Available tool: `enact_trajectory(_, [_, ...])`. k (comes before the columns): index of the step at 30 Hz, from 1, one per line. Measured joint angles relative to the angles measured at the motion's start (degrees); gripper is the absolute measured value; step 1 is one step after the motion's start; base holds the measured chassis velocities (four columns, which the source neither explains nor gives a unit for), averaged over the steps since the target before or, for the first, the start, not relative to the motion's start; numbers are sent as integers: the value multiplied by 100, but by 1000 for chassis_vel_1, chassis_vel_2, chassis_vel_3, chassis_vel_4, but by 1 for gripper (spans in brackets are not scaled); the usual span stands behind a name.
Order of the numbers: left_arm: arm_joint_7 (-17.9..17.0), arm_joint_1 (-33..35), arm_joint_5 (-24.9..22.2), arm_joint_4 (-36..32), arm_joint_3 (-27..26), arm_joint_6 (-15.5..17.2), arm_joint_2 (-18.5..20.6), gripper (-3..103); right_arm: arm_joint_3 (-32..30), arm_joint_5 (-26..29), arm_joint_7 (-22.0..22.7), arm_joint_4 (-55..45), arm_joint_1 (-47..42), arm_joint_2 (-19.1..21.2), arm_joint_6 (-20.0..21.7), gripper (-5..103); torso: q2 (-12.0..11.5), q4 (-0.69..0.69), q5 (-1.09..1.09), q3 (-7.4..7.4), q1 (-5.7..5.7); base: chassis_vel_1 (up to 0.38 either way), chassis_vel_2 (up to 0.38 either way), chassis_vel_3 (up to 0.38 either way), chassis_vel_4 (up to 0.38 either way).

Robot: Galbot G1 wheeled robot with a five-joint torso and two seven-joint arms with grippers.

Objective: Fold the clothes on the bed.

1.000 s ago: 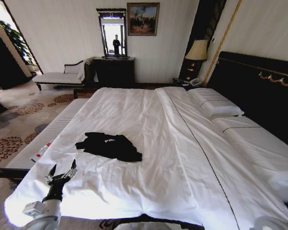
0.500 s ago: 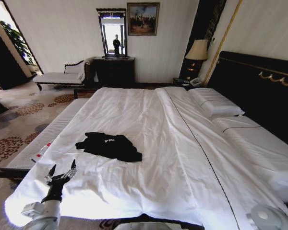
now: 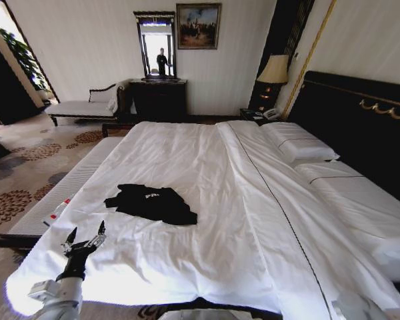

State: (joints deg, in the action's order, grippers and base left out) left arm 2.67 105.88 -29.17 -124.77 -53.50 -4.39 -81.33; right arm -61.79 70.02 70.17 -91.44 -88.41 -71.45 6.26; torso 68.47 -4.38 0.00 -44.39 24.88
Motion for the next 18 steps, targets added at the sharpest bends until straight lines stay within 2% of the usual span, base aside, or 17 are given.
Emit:
enact_trajectory(3, [-3, 7, 11, 0, 1, 0, -5, 100, 4, 140, 15, -227, 38, -56, -65, 100, 0, 2, 1, 0, 0, 0, 0, 0, 0])
enact_trajectory(6, [-2, 38, 11, 0, -24, -2, -4, 100, -181, 215, -8, -1074, -160, -174, -115, 100, 0, 2, -3, 0, 1, 0, 0, 0, 0])
enact_trajectory(7, [-4, 54, 7, 5, -37, -6, -3, 100, -309, 217, -82, -1466, -282, -224, -126, 100, -1, -1, 1, -1, 1, 0, 0, 0, 0])
enact_trajectory(8, [-4, 54, 7, 5, -37, -6, -3, 100, -309, 217, -82, -1466, -282, -224, -126, 100, -1, -1, 1, -1, 1, 0, 0, 0, 0])
enact_trajectory(10, [-7, 67, 6, 6, -44, -18, -5, 100, -484, 204, -248, -2081, -414, -254, -136, 100, 0, -2, -1, 0, 0, 0, 0, 0, 0])
enact_trajectory(12, [-8, 72, 23, -8, -16, -19, -41, 100, -633, 143, -663, -2972, -583, -250, -121, 100, 1, -1, -4, 1, 0, 0, 0, 0, 0])
enact_trajectory(13, [-8, 72, 23, -8, -16, -19, -41, 100, -633, 143, -663, -2972, -583, -250, -121, 100, 1, -1, -4, 1, 0, 0, 0, 0, 0])
enact_trajectory(16, [-9, 73, 41, -99, 55, 7, -93, 100, -392, -364, -1339, -3298, -631, -204, -132, 100, 1, 0, -5, 0, 0, 0, 0, 0, 0])
enact_trajectory(17, [-10, 91, 38, -186, 96, 44, -120, 100, -104, -849, -1848, -3283, -601, -183, -218, 100, 1, -1, 1, 0, 0, 0, 0, 0, 0])
enact_trajectory(18, [-10, 109, 34, -251, 122, 71, -139, 100, 127, -1101, -2294, -3240, -571, -164, -313, 100, 1, 1, 1, 0, 0, 0, 0, 0, 0])
